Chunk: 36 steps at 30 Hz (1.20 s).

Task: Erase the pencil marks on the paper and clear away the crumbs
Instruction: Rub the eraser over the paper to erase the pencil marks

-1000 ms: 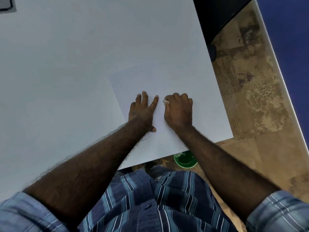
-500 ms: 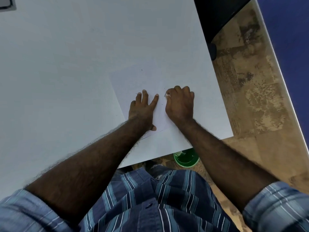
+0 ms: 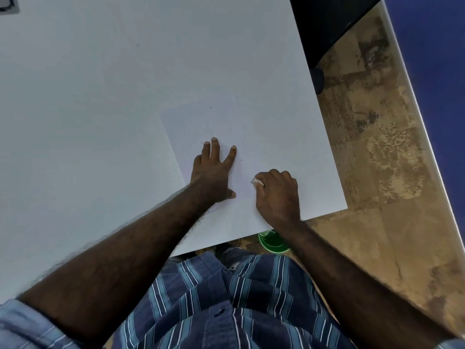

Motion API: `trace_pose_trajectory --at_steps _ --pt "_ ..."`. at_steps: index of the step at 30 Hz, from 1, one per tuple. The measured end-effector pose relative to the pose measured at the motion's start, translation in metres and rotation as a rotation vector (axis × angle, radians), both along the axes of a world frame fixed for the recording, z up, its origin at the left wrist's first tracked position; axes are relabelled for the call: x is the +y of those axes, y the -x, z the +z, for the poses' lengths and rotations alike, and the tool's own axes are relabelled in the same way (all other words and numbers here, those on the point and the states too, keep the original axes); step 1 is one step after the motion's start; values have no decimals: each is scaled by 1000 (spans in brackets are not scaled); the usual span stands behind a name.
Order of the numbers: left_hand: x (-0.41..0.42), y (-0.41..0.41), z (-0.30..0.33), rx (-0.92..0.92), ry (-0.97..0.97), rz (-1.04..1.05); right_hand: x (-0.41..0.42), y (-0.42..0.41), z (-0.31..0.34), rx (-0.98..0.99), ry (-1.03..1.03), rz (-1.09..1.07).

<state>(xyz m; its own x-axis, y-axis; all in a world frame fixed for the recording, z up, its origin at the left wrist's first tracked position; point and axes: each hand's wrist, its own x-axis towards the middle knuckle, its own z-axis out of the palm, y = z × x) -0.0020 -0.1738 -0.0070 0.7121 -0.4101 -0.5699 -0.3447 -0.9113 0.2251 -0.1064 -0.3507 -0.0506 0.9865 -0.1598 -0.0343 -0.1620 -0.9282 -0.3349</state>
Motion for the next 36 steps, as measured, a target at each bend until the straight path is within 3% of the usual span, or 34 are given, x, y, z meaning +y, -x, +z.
trace_pose_trajectory --at_steps 5,9,14,19,24,29,33,36 --pt "1 6 -4 -29 30 32 7 0 2 -7 -43 -9" --pt "3 5 -6 -32 25 20 18 8 0 10 -19 212" --pt "3 5 -8 -50 12 9 0 -9 -5 -70 0 -15" --pt "3 4 -10 -39 14 8 25 7 -4 0 -13 232" --pt "4 4 -11 -48 8 1 3 -11 -1 -64 8 21" --pt "5 4 -12 -49 28 7 21 7 -1 3 -20 234" --pt "4 4 -12 -45 19 8 3 -6 -3 -24 1 9" --pt "4 4 -12 -36 26 7 15 0 -3 -8 5 92"
